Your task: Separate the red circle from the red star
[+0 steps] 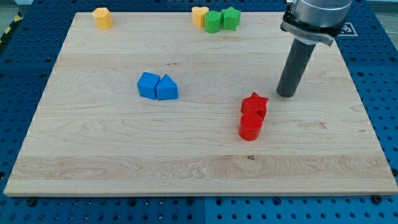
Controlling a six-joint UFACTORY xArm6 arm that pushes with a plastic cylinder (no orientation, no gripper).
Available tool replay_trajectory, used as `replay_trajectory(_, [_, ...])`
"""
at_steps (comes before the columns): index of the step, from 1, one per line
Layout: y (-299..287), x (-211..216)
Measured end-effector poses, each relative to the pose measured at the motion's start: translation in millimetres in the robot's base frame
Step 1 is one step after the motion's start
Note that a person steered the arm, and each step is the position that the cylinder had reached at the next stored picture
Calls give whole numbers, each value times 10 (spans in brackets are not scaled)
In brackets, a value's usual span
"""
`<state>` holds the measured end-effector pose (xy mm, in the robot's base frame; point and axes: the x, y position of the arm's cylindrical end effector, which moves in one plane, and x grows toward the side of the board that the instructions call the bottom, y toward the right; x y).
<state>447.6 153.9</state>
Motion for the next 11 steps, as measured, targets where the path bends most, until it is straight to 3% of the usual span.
replay_trajectory(5, [-283,822])
replay_trajectory(7, [-818,685])
replay_trajectory(9, [-952,416])
replay_trajectory(11, [-747,804])
